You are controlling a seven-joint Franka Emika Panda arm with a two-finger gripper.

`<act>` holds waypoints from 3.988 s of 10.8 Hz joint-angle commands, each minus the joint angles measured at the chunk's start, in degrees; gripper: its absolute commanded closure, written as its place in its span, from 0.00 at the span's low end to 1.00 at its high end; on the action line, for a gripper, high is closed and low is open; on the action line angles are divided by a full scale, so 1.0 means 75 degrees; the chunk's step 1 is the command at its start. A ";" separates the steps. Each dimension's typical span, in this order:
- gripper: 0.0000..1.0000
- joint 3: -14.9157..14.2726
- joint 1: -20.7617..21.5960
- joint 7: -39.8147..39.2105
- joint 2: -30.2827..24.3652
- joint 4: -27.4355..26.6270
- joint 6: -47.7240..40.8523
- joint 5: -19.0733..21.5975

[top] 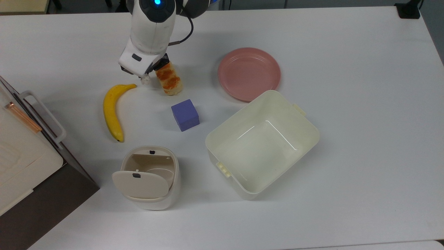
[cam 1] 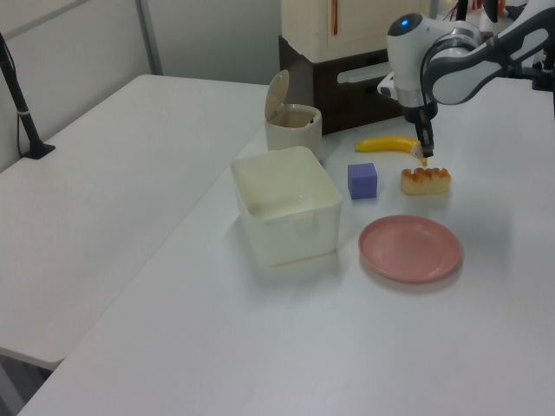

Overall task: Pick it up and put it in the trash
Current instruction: 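Lift the held white object and carry it toward the trash can, then lower the held object into the open white trash can, then open the gripper to drop the object into the trash can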

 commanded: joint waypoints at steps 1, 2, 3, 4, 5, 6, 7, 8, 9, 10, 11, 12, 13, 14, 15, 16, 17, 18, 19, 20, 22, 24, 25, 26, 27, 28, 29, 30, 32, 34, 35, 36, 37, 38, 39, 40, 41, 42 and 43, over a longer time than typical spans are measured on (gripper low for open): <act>1.00 0.0110 -0.0065 -0.0203 -0.0195 0.0179 -0.0241 0.0231; 1.00 0.0110 -0.0077 -0.0191 -0.0161 0.0423 -0.0241 0.0382; 1.00 0.0110 -0.0089 -0.0191 -0.0091 0.0762 -0.0229 0.0731; 1.00 0.0098 -0.0158 -0.0145 -0.0020 0.1172 -0.0229 0.1118; 1.00 0.0098 -0.0194 -0.0074 0.0119 0.1640 -0.0217 0.1574; 1.00 0.0098 -0.0194 0.0112 0.0132 0.1877 -0.0136 0.1741; 1.00 0.0098 -0.0194 0.0392 0.0225 0.2146 -0.0019 0.1859; 1.00 0.0098 -0.0183 0.0673 0.0447 0.2439 0.0434 0.1976; 1.00 0.0110 -0.0171 0.1082 0.0762 0.2615 0.1019 0.1977; 1.00 0.0121 -0.0159 0.1516 0.1044 0.2675 0.1675 0.1919; 1.00 0.0156 -0.0148 0.1810 0.1325 0.2745 0.2354 0.1884; 1.00 0.0203 -0.0159 0.2045 0.1548 0.2874 0.2790 0.1895; 1.00 0.0227 -0.0159 0.2163 0.1632 0.3003 0.2934 0.1895; 1.00 0.0355 -0.0171 0.2223 0.1691 0.3166 0.2947 0.1918; 1.00 0.0425 -0.0182 0.2270 0.1703 0.3365 0.2947 0.1942; 1.00 0.0461 -0.0171 0.2293 0.1645 0.3402 0.2947 0.1942; 1.00 0.0461 -0.0159 0.2293 0.1633 0.3692 0.2935 0.1953; 1.00 0.0461 -0.0148 0.2293 0.1667 0.3823 0.2935 0.1942; 1.00 0.0473 -0.0136 0.2282 0.1691 0.3836 0.2958 0.1930; 1.00 0.0577 -0.0170 0.2270 0.1703 0.3836 0.3005 0.1919; 1.00 0.0602 -0.0159 0.2258 0.1947 0.3836 0.3379 0.1872; 1.00 0.0602 -0.0136 0.2235 0.2228 0.4126 0.3404 0.1860; 1.00 0.0602 -0.0136 0.2246 0.2485 0.4361 0.3439 0.1860; 1.00 0.0602 -0.0136 0.2258 0.2685 0.4549 0.3648 0.1860; 1.00 0.0602 -0.0136 0.2258 0.2722 0.4551 0.3766 0.1848; 1.00 0.0602 -0.0136 0.2258 0.2769 0.4562 0.3883 0.1848; 1.00 0.0602 -0.0147 0.2247 0.2885 0.4574 0.4035 0.1837; 1.00 0.0602 -0.0147 0.2247 0.2910 0.4632 0.4048 0.1836; 1.00 0.0602 -0.0159 0.2258 0.2898 0.4633 0.4037 0.1848; 0.79 0.0602 -0.0182 0.2247 0.2886 0.4633 0.4037 0.1837; 0.59 0.0602 -0.0183 0.2247 0.2875 0.4633 0.4025 0.1825; 0.47 0.0602 -0.0194 0.2235 0.2863 0.4633 0.4025 0.1662; 0.29 0.0602 -0.0194 0.2258 0.2863 0.4621 0.4013 0.1452; 0.18 0.0602 -0.0194 0.2258 0.2851 0.4598 0.4002 0.1322; 0.00 0.0602 -0.0194 0.2247 0.2851 0.4598 0.3990 0.1251; 0.00 0.0602 -0.0194 0.2258 0.2840 0.4598 0.3978 0.1076; 0.00 0.0602 -0.0194 0.2258 0.2816 0.4586 0.3966 0.1063; 0.00 0.0602 -0.0217 0.2270 0.2758 0.4586 0.3943 0.1121; 0.00 0.0613 -0.0229 0.2270 0.2537 0.4540 0.3827 0.1168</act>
